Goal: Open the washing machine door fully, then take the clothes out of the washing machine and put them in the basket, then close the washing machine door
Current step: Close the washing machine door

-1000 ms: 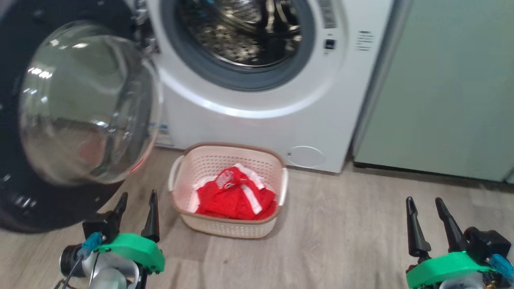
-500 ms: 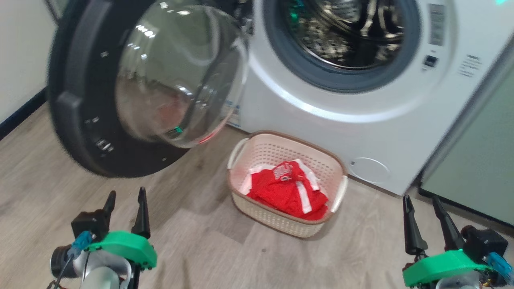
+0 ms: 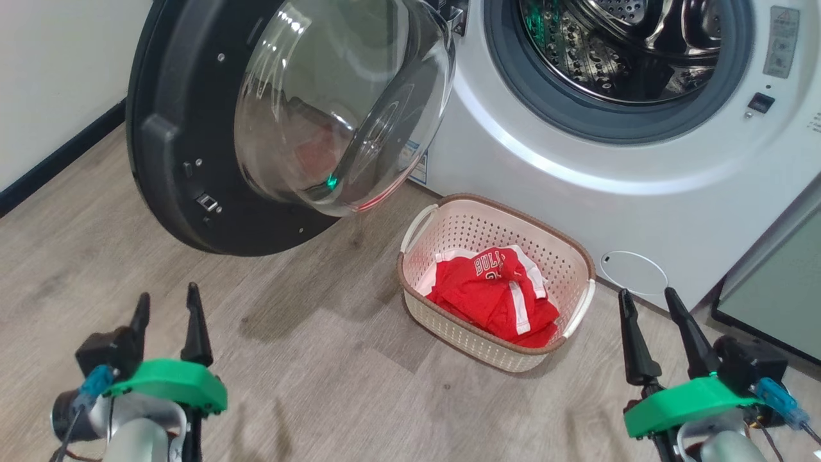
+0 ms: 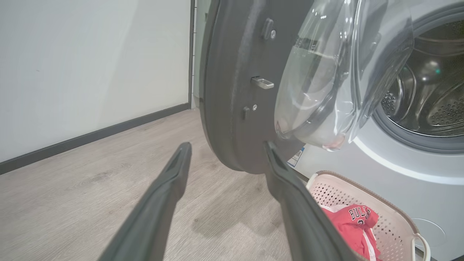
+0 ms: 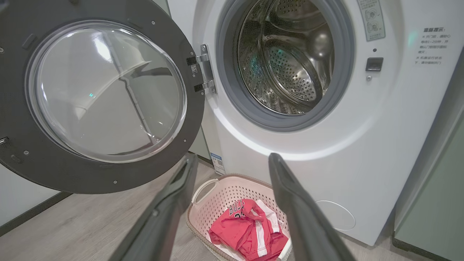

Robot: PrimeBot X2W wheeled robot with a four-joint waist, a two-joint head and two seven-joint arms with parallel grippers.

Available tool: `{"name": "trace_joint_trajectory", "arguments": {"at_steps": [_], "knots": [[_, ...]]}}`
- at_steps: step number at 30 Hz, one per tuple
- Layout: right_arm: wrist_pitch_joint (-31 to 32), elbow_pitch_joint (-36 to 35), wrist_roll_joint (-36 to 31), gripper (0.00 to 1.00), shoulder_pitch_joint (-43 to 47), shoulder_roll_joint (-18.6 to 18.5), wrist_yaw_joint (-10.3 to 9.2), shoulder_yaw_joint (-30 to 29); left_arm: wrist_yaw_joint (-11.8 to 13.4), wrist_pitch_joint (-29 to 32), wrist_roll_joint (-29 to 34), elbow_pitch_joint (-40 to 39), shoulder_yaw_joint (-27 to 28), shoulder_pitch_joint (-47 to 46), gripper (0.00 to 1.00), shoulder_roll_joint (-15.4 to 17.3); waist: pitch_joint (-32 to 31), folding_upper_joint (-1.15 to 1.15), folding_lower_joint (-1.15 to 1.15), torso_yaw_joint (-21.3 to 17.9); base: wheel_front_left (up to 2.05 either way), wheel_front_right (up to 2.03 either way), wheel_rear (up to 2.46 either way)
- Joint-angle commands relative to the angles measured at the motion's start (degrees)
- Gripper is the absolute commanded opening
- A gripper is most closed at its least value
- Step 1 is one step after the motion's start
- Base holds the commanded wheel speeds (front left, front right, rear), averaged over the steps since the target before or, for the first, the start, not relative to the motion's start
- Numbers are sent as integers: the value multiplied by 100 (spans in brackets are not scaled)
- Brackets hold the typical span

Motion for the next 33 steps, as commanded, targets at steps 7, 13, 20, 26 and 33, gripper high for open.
{"name": "trace_joint_trajectory", "arguments": {"at_steps": [7,13,20,26,33], "knots": [[-36,-131,43,100,-202,-106,37,155,5,-60,-371,-362,614,-125,0,63,-25,0,0,-19,0,0,0],[-36,-162,36,100,-68,-72,37,52,-249,2,-1519,95,1403,-560,0,285,-55,0,0,-46,0,0,0],[-36,-192,-1,100,88,-32,37,-105,-331,1263,-3437,1026,2177,-1918,0,861,-81,0,0,-68,0,0,0],[-36,-183,-28,100,75,-7,37,-69,45,2620,-4826,2382,3053,-3116,0,1560,-54,0,0,-281,0,0,0],[-36,-174,-25,100,17,-93,37,-30,361,3999,-5339,3427,3192,-3958,0,2235,31,0,0,-597,0,0,0]]}}
